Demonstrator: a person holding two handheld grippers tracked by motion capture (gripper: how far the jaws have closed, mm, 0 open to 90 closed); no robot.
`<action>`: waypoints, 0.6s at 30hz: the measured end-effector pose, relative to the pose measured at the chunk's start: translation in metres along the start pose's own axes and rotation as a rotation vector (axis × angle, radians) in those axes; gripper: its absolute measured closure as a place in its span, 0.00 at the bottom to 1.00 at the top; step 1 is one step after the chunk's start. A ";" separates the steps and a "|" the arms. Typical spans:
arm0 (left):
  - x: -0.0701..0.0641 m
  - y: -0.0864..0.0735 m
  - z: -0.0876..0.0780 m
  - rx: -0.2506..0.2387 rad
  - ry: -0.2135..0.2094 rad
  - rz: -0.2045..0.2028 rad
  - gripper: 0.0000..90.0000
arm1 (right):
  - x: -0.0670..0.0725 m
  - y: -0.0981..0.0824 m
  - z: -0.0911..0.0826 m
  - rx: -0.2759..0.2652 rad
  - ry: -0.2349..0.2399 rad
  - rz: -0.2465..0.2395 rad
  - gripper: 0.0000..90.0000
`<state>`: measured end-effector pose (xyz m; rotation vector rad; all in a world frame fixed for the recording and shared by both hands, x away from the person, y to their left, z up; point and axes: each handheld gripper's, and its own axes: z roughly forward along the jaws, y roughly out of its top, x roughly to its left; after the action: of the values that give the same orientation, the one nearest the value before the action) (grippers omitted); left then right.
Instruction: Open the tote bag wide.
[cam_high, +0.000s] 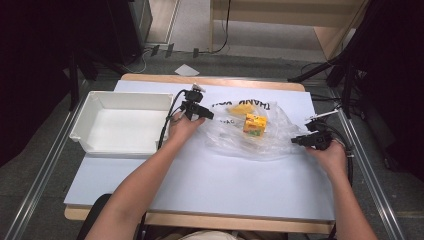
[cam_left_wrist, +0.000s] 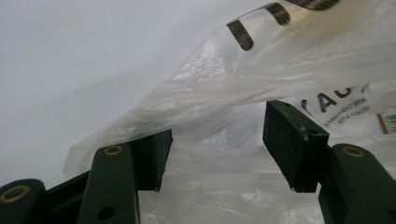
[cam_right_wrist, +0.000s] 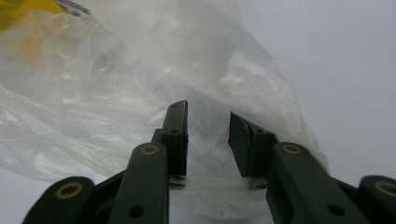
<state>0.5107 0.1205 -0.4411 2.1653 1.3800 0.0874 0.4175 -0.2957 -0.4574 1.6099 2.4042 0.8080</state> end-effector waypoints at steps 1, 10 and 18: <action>-0.001 0.000 -0.002 -0.008 -0.013 -0.003 0.48 | 0.002 -0.001 -0.002 -0.010 0.006 -0.014 0.76; -0.015 -0.002 -0.027 -0.078 -0.084 0.022 0.47 | 0.016 -0.002 -0.032 -0.108 0.052 -0.026 0.70; -0.028 -0.002 -0.053 -0.130 -0.096 0.066 0.47 | 0.037 0.003 -0.064 -0.175 0.077 -0.067 0.68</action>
<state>0.4772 0.1199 -0.3907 2.0789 1.2161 0.0946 0.3783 -0.2845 -0.3949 1.4508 2.3486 1.0528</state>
